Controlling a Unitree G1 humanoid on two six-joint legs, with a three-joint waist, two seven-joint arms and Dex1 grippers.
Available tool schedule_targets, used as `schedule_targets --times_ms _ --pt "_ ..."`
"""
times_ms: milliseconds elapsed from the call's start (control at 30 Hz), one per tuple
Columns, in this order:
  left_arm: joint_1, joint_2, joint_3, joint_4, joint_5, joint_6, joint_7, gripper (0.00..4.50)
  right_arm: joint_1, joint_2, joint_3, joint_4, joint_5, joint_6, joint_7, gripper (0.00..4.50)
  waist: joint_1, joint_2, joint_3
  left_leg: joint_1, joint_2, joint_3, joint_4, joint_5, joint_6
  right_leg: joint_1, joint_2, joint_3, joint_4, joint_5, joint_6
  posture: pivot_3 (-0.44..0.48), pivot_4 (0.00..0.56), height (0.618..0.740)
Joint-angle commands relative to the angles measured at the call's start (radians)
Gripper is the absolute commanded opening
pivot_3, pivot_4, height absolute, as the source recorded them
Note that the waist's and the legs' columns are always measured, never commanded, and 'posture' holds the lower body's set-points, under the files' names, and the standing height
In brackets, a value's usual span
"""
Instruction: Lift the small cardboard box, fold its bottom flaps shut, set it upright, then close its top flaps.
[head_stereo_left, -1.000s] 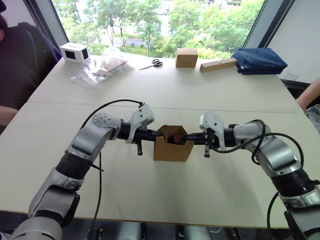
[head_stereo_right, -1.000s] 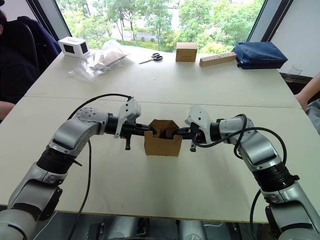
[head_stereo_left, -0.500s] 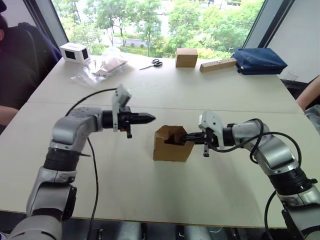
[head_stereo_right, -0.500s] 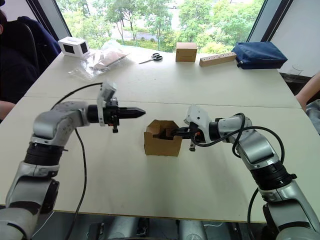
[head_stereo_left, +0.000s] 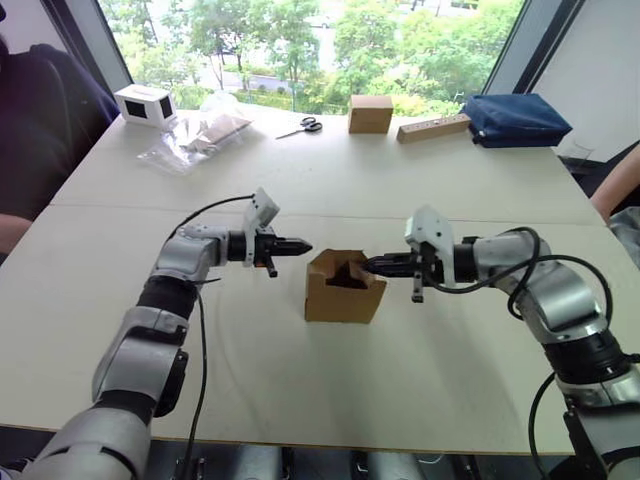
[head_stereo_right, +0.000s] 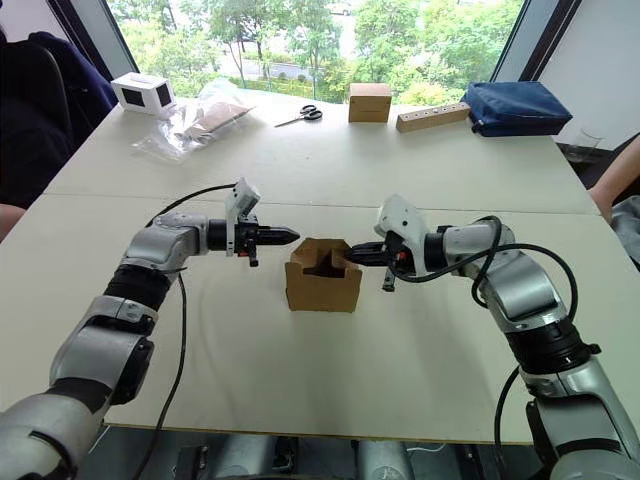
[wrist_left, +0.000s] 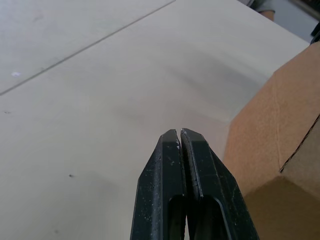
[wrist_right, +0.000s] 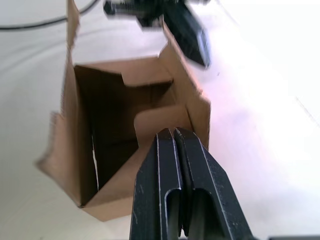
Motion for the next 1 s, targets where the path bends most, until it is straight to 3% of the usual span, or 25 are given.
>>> schedule_targets --times_ms 33,233,433,767,1000 --pt "-0.03 -0.012 -0.004 0.012 0.024 -0.043 -0.039 0.06 -0.026 -0.033 -0.124 -0.122 0.096 0.081 -0.027 0.0 0.002 0.0 0.0 0.0 0.0 0.0 0.0 -0.001 0.001 0.0 0.0 0.0 0.0 0.0 0.0 0.0 0.15 0.74" --pt "-0.031 -0.031 0.016 0.007 0.018 -0.03 -0.073 0.06 -0.015 -0.038 -0.232 -0.312 0.236 0.213 -0.113 0.0 0.003 0.0 0.0 0.0 0.002 -0.002 0.0 -0.001 0.002 0.0 0.0 0.0 0.0 0.0 0.0 0.0 0.15 0.74" --pt "-0.027 -0.025 0.007 -0.009 0.028 -0.008 -0.115 0.06 0.1 -0.09 -0.148 -0.535 0.304 0.304 -0.145 0.0 0.004 0.0 0.0 0.0 0.002 -0.003 0.0 -0.002 0.003 0.0 -0.001 0.0 0.0 0.0 0.0 0.0 0.15 0.74" --pt "-0.003 -0.02 0.011 -0.081 0.002 0.069 -0.17 0.06 0.07 -0.026 0.082 -0.433 0.066 0.134 -0.226 0.0 0.002 0.0 0.0 0.0 0.001 -0.002 0.0 -0.002 0.003 0.0 0.0 0.0 0.0 0.0 0.0 0.0 0.15 0.74" --pt "0.025 -0.018 0.004 -0.123 0.008 0.081 -0.172 0.06 0.058 -0.007 0.114 -0.375 0.021 0.081 -0.206 0.0 0.003 0.0 0.0 0.0 0.001 -0.002 0.0 -0.002 0.003 0.0 0.0 0.0 0.0 0.0 0.0 0.0 0.15 0.74"
